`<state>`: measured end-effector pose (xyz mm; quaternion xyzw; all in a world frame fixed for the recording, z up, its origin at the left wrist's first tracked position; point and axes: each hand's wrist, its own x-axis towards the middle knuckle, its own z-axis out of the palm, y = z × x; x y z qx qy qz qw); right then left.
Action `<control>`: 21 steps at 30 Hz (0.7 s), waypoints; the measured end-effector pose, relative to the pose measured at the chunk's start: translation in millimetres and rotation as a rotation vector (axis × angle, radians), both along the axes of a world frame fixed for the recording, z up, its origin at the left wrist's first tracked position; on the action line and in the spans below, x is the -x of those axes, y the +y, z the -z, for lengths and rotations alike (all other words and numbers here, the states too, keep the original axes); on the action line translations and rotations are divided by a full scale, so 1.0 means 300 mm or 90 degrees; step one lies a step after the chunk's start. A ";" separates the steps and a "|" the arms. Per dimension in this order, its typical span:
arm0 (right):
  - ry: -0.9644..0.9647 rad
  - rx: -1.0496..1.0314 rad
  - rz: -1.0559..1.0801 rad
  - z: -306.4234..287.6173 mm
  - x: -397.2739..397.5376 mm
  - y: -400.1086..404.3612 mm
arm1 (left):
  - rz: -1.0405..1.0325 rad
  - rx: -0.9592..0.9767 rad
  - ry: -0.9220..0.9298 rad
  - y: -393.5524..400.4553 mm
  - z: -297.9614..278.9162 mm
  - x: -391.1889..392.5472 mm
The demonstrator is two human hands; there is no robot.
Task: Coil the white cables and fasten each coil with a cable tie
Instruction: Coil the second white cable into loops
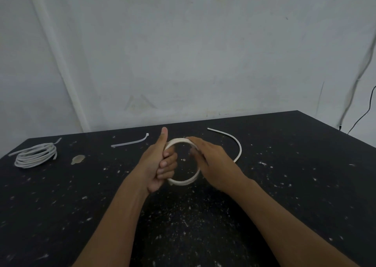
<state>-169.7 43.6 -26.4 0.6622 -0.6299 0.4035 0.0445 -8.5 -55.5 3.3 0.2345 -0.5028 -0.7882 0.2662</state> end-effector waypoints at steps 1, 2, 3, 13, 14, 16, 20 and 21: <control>0.005 0.017 0.011 0.005 0.006 -0.003 | -0.059 0.048 -0.037 0.004 0.007 0.010; 0.008 0.033 0.017 0.011 0.010 -0.003 | -0.109 0.095 -0.069 0.007 0.012 0.019; 0.004 0.048 0.017 0.018 0.010 -0.001 | -0.138 0.135 -0.092 0.009 0.015 0.024; -0.166 0.081 -0.045 0.057 0.033 -0.008 | 0.234 -0.033 0.018 0.008 -0.010 -0.003; -0.178 0.086 -0.051 0.055 0.033 -0.008 | 0.227 -0.046 0.026 0.005 -0.011 -0.006; -0.203 0.102 -0.065 0.050 0.029 -0.010 | 0.202 -0.052 0.031 -0.005 -0.012 -0.017; -0.217 0.149 -0.036 0.064 0.036 -0.020 | 0.166 -0.017 0.015 -0.009 -0.020 -0.026; -0.211 0.160 -0.024 0.070 0.040 -0.023 | 0.167 -0.027 0.021 -0.011 -0.020 -0.026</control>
